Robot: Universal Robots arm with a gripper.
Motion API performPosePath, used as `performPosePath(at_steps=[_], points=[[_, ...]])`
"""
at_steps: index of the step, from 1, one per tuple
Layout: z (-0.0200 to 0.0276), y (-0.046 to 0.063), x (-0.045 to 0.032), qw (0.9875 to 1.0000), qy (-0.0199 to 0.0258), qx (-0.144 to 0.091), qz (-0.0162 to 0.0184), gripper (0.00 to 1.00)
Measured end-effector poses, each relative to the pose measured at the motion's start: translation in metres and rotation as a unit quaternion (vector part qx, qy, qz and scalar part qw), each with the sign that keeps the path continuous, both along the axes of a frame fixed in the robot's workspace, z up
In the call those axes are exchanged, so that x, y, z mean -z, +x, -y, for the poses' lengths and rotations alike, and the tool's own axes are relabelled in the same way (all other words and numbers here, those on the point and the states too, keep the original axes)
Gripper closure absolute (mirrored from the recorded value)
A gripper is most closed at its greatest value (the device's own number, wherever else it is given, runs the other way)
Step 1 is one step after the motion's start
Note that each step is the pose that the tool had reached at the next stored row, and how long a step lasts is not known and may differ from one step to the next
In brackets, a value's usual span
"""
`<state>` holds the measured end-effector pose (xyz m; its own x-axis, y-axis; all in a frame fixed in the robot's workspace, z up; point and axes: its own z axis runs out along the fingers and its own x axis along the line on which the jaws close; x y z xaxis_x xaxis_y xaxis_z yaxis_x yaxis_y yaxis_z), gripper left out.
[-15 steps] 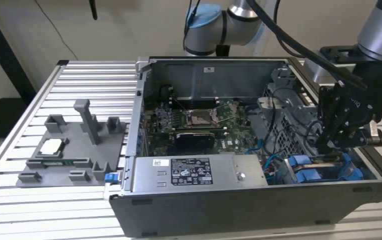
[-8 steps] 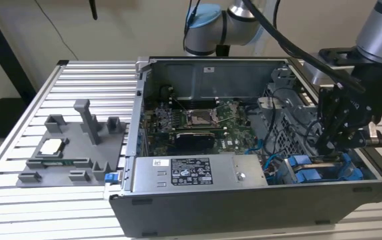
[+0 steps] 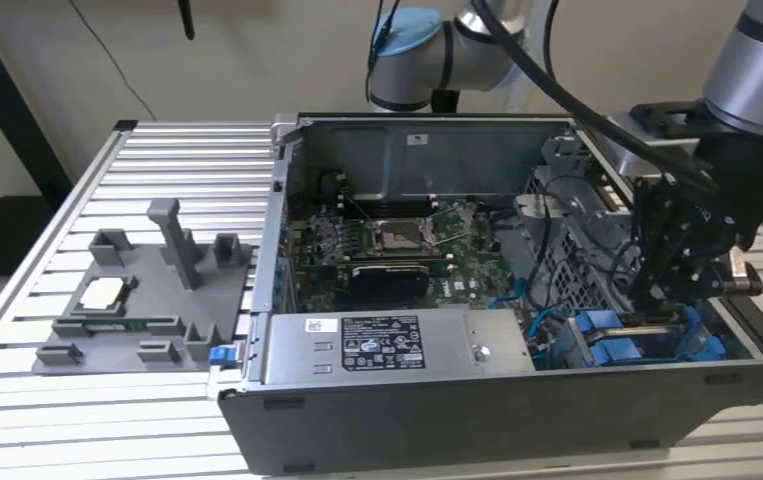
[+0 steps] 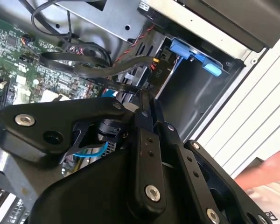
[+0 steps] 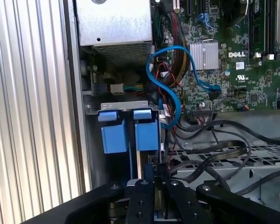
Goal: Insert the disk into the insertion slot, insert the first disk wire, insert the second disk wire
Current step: 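Insert the second disk wire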
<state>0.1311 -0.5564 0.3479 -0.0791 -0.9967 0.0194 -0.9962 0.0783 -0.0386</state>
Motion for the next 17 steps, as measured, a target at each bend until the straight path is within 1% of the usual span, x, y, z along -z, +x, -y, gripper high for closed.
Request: performPosePath(at_steps=[17], points=[[0.0000, 0.0011, 0.0043, 1.0000, -0.0005, 0.000, 0.0001, 0.84]])
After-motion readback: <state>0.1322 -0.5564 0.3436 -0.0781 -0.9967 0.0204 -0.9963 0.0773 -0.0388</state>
